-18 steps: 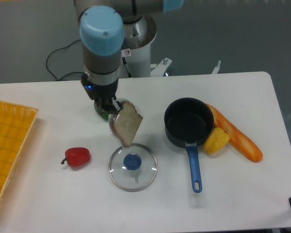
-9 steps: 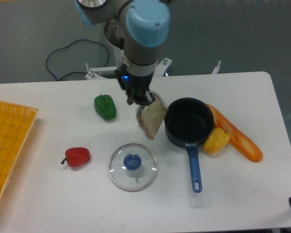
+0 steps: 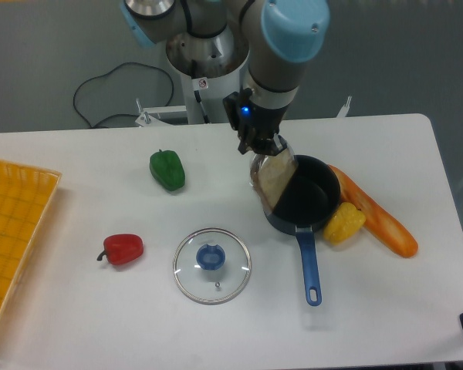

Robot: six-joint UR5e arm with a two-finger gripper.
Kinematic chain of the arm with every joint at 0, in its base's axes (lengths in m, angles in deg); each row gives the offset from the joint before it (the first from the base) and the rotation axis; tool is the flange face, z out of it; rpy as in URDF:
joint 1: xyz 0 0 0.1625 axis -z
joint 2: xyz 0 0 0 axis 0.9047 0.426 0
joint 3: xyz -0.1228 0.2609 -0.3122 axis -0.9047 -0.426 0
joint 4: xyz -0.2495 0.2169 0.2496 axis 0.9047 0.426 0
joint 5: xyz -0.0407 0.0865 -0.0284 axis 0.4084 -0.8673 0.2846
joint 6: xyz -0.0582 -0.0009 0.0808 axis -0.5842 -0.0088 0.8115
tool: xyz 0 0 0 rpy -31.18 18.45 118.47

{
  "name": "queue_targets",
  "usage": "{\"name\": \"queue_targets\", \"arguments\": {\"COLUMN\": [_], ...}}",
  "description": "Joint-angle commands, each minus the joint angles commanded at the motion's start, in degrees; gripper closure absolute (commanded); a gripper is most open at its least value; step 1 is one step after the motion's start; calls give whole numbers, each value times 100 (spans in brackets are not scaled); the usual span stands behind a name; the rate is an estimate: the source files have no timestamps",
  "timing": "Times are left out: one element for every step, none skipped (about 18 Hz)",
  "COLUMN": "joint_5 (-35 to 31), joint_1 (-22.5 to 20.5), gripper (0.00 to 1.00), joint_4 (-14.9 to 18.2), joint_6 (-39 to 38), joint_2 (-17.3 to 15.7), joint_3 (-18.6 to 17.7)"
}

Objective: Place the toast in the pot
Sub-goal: 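Carry the toast over to the black saucepan, then lower the toast edge-first into the saucepan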

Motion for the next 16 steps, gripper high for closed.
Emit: {"name": "queue_targets", "arguments": {"joint_5": [-123, -194, -203, -203, -203, -203, -203, -203, -203, -203, -203, -203, -203, -203, -203, -203], "joint_1": [8, 0, -9, -79, -158, -176, -193, -194, -194, -194, -194, -194, -194, -202, -194, -202], "gripper": [100, 100, 100, 100, 100, 100, 100, 100, 100, 100, 100, 100, 100, 100, 100, 100], "joint_4": [0, 0, 0, 0, 0, 0, 0, -9, -9, -9, -9, -17, -17, -26, -35, -35], "joint_6": [36, 71, 115, 193, 325, 448, 475, 475, 475, 484, 484, 484, 484, 484, 484, 484], "joint_2": [9, 9, 9, 9, 9, 17, 18, 18, 18, 18, 18, 18, 18, 18, 26, 35], "joint_3": [-26, -61, -114, -149, -176, -202, -220, -229, -237, -238, -238, -238, -229, -229, -220, -220]}}
